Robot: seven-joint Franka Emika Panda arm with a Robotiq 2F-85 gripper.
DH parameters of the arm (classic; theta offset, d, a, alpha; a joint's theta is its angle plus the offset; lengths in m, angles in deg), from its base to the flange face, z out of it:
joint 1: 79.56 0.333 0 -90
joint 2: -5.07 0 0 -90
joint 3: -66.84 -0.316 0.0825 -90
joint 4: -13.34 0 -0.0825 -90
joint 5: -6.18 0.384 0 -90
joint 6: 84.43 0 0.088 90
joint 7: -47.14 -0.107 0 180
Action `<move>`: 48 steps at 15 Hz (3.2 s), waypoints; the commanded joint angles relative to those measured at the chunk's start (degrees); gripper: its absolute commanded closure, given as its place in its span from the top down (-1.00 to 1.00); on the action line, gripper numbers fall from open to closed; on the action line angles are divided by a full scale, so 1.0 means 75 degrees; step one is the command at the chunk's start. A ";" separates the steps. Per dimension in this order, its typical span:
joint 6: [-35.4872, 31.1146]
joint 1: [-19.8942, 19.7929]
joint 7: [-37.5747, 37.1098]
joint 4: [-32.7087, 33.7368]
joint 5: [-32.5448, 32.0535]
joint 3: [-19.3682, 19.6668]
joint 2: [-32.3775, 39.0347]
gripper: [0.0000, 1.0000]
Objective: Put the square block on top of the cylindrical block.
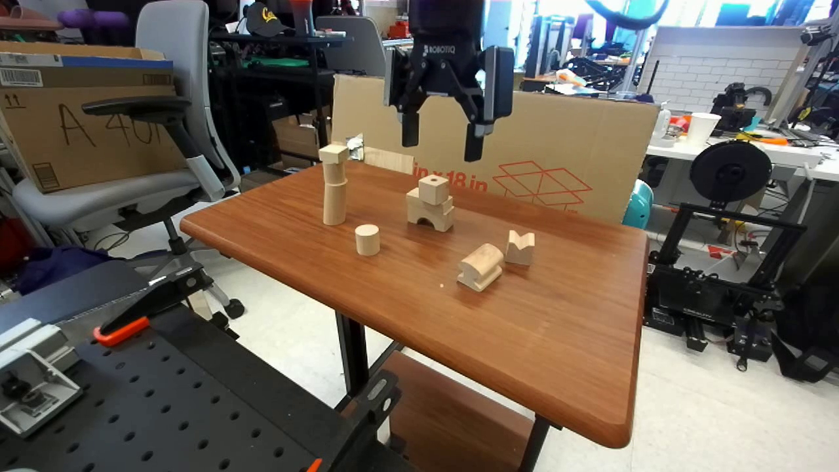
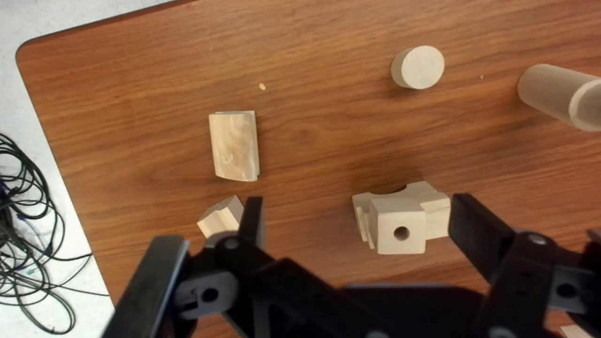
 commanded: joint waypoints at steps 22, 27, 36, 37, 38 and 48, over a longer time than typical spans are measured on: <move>0.0790 0.0555 -0.0424 0.2269 -0.0036 0.0184 0.2114 -0.09; 0.1230 0.0458 -0.0302 0.2452 0.0119 0.0105 0.2104 -0.80; 0.2413 0.0415 0.0048 0.1794 0.0162 0.0052 0.1009 -0.80; 0.2369 0.0503 0.0044 0.1599 0.0038 0.0045 0.0873 -0.80; 0.2344 0.0552 0.0052 0.1482 -0.0033 0.0032 0.0787 -0.80; 0.2158 0.0958 -0.0060 0.0906 -0.0386 -0.0143 0.0920 -0.80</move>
